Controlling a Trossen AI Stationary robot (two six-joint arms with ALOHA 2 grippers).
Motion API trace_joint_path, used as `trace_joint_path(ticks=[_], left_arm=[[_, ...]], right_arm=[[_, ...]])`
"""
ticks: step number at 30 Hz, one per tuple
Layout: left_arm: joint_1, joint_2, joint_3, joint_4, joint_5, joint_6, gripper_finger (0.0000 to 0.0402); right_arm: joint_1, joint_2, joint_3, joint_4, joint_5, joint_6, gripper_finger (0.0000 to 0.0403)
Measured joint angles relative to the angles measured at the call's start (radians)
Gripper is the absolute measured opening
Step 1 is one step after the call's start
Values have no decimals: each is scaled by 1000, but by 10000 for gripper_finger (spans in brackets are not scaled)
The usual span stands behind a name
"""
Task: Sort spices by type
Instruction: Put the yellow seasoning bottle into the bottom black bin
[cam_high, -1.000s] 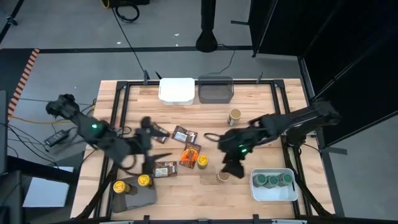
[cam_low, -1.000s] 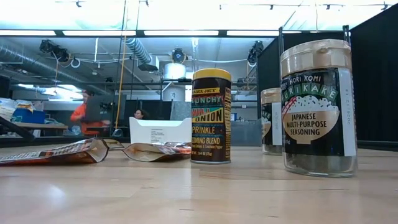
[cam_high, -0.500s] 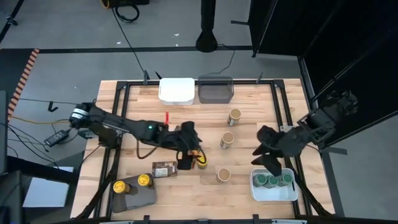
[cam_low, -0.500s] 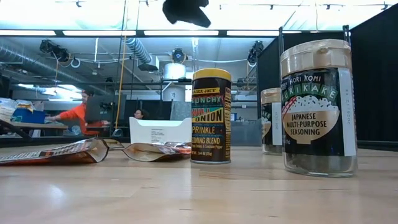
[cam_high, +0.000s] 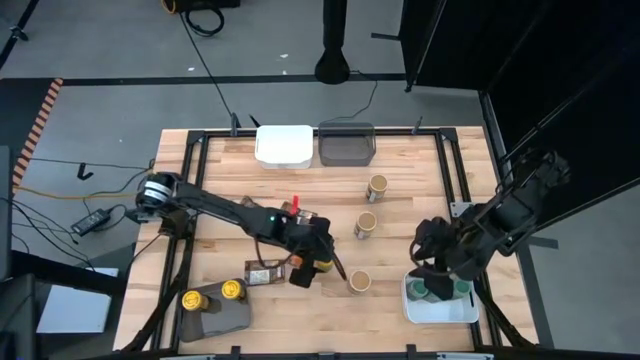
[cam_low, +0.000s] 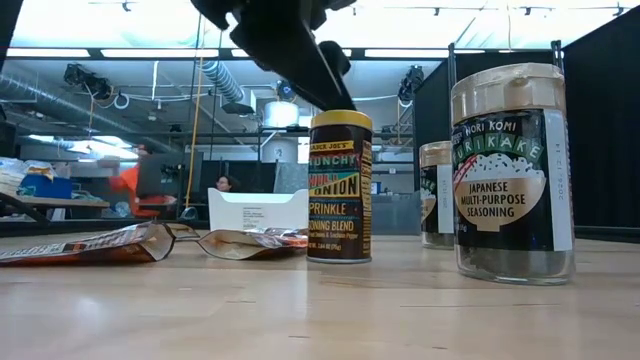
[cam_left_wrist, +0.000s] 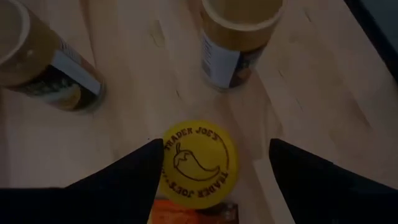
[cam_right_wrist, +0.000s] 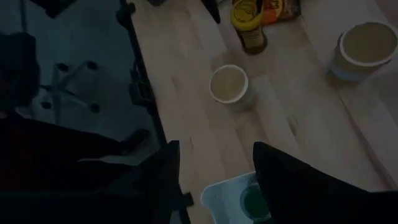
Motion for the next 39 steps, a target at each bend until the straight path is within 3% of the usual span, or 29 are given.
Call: trace_joint_path(ticks=[11,16,39], left_arm=[[23,20,2,21,2,46,281],[27,21,15,3,-48,44,277],[29,28,42,-39,-3,102,323]], right_arm=[[5,17,0,4,-2,19,212],[5,17,0,8,-3,26,212],[5,17,0,3,19,15,212]])
